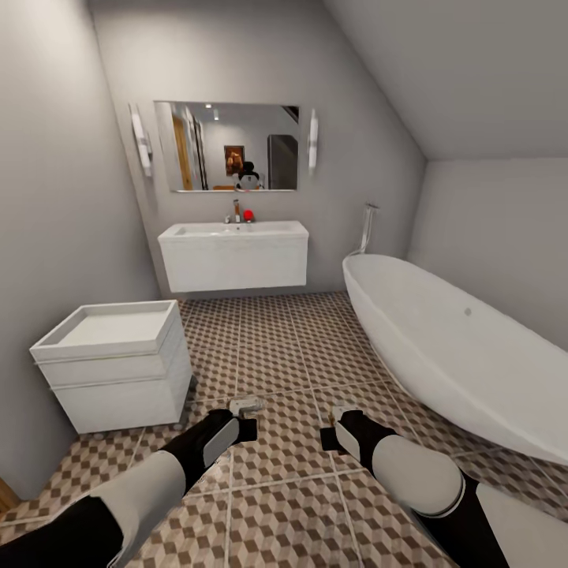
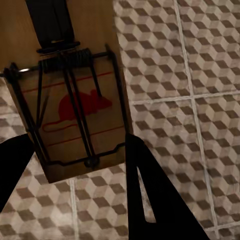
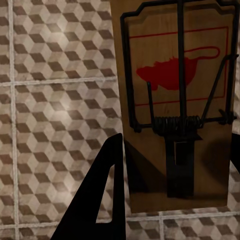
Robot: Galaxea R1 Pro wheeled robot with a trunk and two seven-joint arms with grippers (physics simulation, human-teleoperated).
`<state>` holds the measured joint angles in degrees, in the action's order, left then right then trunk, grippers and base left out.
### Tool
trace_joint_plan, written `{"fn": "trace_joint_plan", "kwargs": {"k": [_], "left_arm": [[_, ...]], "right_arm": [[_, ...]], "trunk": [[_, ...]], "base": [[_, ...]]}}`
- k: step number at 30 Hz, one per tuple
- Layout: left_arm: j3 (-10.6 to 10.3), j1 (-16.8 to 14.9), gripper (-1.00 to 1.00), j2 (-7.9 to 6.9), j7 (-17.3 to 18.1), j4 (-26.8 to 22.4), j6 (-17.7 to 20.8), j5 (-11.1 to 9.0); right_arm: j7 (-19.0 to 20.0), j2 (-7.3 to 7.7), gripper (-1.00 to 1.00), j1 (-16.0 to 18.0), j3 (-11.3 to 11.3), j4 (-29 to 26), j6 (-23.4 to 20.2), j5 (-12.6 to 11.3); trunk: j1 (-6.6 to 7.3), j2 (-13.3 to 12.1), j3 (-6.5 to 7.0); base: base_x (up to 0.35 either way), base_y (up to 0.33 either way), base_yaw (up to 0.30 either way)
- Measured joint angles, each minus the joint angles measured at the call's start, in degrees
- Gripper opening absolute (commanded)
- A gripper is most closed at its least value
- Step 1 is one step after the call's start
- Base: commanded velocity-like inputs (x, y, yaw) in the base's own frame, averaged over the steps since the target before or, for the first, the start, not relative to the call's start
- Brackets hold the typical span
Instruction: Take the four mousetraps from the cabinet in the bathroom and place them on the bathroom floor. Make sure all four end up on the same floor surface, and ensure that at least two of them are either under or directly next to the same bathroom sink.
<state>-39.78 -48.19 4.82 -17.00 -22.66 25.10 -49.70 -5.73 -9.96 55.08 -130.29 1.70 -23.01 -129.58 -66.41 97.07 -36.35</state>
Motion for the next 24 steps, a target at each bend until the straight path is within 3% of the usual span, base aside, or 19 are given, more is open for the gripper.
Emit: {"fn": "trace_joint_plan", "kwargs": {"k": [6,10,14,16,20,24], "left_arm": [[0.4,0.0,-1.00,-1.33,0.7,2.5,-0.6,-1.5],[0.6,-1.7,-1.00,-1.10,0.8,-1.1,3.5,-1.7],[0.8,-8.6,-1.00,-1.09,0.3,-3.7,12.9,-1.7],[1.4,-15.1,-1.00,-1.47,0.1,-4.0,16.8,-1.5],[1.9,-23.5,-1.00,-1.89,-0.2,-3.7,21.5,-1.5],[2.1,-30.1,-1.00,-1.63,-0.2,-3.0,23.4,-1.5]], "right_arm": [[-1.7,0.00,-1.00,0.0,-0.1,0.2,-0.4,0.0],[-5.3,0.01,-1.00,2.3,-0.1,0.3,-1.3,0.0],[-6.5,0.01,-1.00,9.0,-0.2,0.3,-6.0,0.1],[-6.6,0.02,-1.00,13.5,-0.3,0.4,-8.2,0.2],[-5.3,0.01,-1.00,18.2,-0.1,0.4,-9.5,0.0],[-4.2,0.00,-1.00,20.8,0.1,0.4,-9.9,-0.1]], "trunk": [[-1.32,2.4,-1.08],[-2.19,4.0,-1.78],[-3.07,5.6,-2.49],[-3.50,6.4,-2.84],[-4.39,8.0,-3.57],[-5.27,9.6,-4.30]], "base": [[0.000,0.000,0.000],[0.000,0.000,0.000],[0.000,0.000,0.000],[0.000,0.000,0.000],[0.000,0.000,0.000],[0.000,0.000,0.000]]}}
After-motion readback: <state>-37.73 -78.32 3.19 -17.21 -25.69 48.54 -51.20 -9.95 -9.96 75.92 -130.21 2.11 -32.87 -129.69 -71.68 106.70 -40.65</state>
